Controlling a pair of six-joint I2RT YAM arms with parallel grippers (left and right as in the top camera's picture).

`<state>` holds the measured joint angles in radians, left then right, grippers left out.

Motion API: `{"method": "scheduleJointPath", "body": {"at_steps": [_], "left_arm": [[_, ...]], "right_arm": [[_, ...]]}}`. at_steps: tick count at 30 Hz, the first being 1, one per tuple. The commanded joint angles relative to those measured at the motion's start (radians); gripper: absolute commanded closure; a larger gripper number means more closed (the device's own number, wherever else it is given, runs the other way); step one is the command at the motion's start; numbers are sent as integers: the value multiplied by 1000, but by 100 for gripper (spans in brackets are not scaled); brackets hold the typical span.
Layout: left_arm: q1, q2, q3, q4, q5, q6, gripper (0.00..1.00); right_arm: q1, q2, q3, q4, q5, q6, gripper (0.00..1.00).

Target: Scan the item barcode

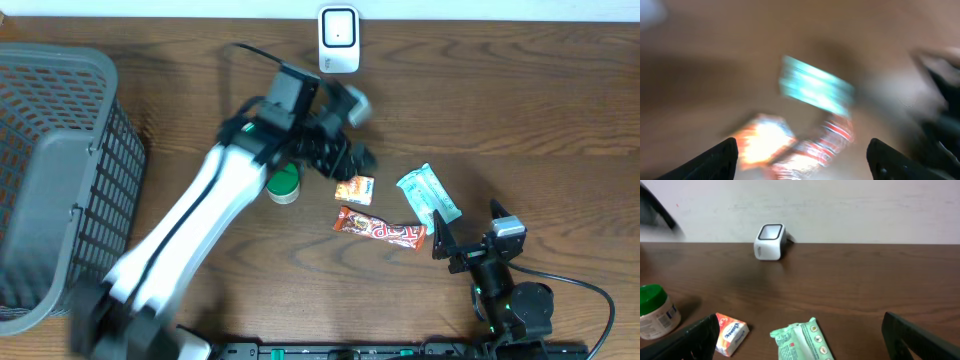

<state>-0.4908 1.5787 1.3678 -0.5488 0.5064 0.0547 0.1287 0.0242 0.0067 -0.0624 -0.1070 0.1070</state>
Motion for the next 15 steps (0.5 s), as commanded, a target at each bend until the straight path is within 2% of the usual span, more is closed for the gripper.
{"method": "scheduleJointPath", "body": {"at_steps": [1, 2, 5, 6, 7, 10, 13, 15], "left_arm": [[-25, -232, 31, 86, -1001, -318, 17], [-24, -293, 31, 158, -1149, -318, 17], [-22, -363, 31, 288, -1380, -314, 17], [-22, -376, 31, 322, -1432, -294, 17], [-21, -389, 31, 386, -1490, -208, 17], [-20, -391, 31, 492, -1495, 26, 17], [-21, -389, 31, 673, -1495, 314, 17], [-21, -398, 31, 677, -1495, 354, 16]], "right_arm": [[4, -3, -1, -3, 1, 12, 1], [4, -4, -1, -3, 1, 12, 1], [4, -3, -1, -3, 1, 12, 1], [4, -3, -1, -3, 1, 12, 1], [4, -3, -1, -3, 1, 12, 1], [4, -4, -1, -3, 1, 12, 1], [4, -4, -1, -3, 1, 12, 1], [4, -3, -1, -3, 1, 12, 1]]}}
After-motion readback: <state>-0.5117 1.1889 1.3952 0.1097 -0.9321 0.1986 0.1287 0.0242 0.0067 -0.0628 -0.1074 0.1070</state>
